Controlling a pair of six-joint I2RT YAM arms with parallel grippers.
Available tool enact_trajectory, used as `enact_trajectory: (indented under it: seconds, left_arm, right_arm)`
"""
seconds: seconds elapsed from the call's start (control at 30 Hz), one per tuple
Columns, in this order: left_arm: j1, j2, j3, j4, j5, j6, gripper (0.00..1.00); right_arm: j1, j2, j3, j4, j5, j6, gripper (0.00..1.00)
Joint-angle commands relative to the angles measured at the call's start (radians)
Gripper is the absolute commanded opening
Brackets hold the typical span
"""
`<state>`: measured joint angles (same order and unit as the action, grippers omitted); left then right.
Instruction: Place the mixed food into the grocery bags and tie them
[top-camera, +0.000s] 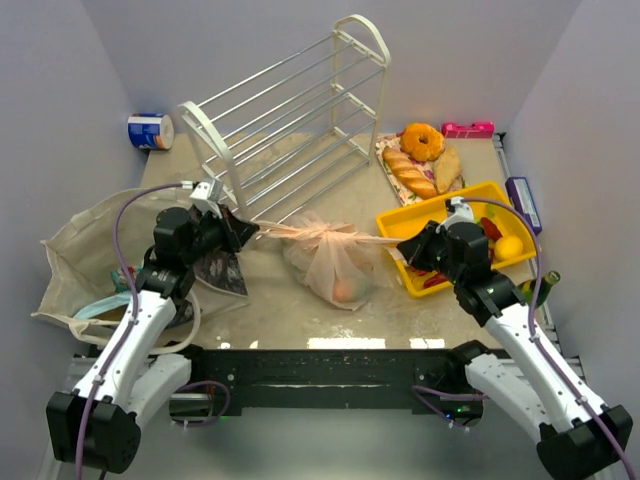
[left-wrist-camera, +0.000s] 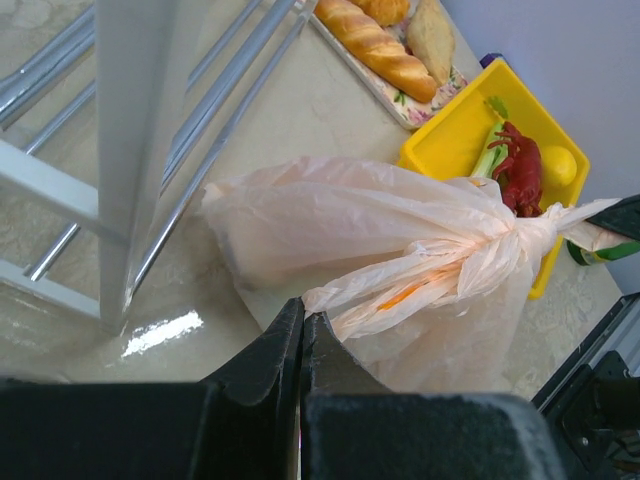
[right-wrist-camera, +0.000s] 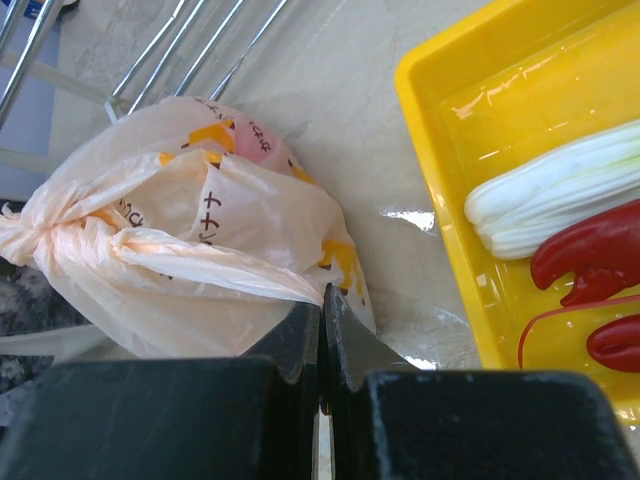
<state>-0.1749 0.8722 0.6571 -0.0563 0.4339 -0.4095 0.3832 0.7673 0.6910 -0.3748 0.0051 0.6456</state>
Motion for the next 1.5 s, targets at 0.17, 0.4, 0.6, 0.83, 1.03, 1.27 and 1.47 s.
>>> enact_trajectory:
  seconds: [0.17, 0.4, 0.6, 0.83, 1.03, 1.27, 1.47]
  left_arm:
    - [0.133, -0.065, -0.017, 0.015, -0.117, 0.044, 0.0]
    - [0.215, -0.061, -0.048, 0.035, -0.037, 0.026, 0.0]
    - [0.265, -0.073, -0.043, 0.029, 0.022, 0.07, 0.0]
    - [0.287, -0.055, -0.048, 0.039, 0.083, 0.084, 0.0]
    - [0.241, -0.079, -0.01, -0.004, 0.063, 0.181, 0.0]
    - [0.034, -0.102, 0.14, -0.106, -0.096, 0.284, 0.42]
    - [0.028, -0.111, 0.341, -0.26, -0.158, 0.35, 1.0]
  right_arm:
    - [-0.128, -0.046, -0.044, -0.038, 0.17, -0.009, 0.0]
    - [-0.185, -0.069, -0.056, -0.053, 0.151, -0.029, 0.0]
    - [-0.207, -0.132, -0.088, -0.049, 0.139, -0.015, 0.0]
    - [-0.216, -0.158, -0.097, -0.072, 0.131, -0.041, 0.0]
    - [-0.216, -0.191, -0.039, -0.101, 0.107, -0.138, 0.0]
    - [-0.216, -0.106, 0.057, -0.086, 0.0, -0.216, 0.78]
    - [-0.214, -0.031, 0.137, 0.027, -0.145, -0.257, 0.99]
